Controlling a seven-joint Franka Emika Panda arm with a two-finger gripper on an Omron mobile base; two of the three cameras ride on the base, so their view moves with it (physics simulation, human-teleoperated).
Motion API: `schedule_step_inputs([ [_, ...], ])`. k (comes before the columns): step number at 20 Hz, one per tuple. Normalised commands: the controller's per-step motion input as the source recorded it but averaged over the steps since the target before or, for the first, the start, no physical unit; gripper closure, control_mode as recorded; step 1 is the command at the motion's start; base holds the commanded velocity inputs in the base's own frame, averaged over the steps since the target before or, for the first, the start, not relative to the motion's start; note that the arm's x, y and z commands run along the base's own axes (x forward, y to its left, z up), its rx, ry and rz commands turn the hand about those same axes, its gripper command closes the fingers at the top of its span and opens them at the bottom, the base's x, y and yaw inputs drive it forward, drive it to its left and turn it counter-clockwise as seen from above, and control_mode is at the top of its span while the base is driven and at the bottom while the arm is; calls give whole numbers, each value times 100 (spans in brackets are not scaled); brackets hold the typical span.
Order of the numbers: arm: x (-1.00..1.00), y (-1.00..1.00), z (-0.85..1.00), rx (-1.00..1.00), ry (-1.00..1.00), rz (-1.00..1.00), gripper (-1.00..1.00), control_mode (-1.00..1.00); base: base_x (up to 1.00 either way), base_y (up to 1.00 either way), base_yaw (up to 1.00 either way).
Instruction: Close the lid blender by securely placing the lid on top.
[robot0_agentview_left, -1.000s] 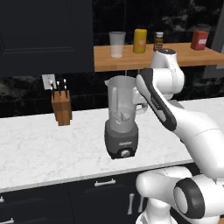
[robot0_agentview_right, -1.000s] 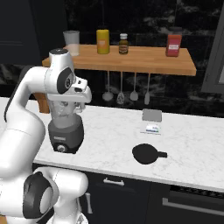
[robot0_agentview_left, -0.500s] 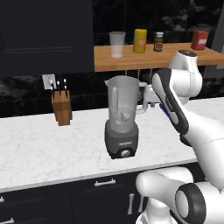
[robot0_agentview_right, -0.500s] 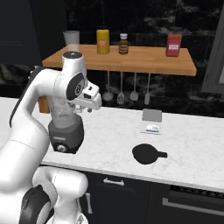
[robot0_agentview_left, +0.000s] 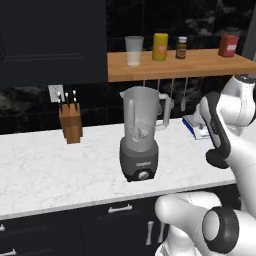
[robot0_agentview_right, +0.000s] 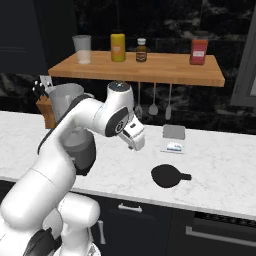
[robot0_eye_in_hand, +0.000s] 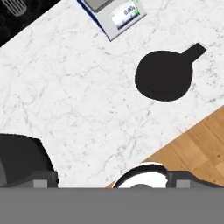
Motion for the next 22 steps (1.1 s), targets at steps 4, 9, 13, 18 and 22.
schedule_step_inputs([
  [4,25,-100,-66,14,21,-48,-100,-100,0,0,0],
  [9,40,-99,-68,13,24,-45,-100,-100,0,0,0],
  [13,44,-100,-66,14,19,-43,-100,-100,0,0,0],
  [18,57,-70,-37,12,7,-8,-100,-100,0,0,0],
  [22,50,-79,-8,15,0,0,-100,-100,0,0,0],
])
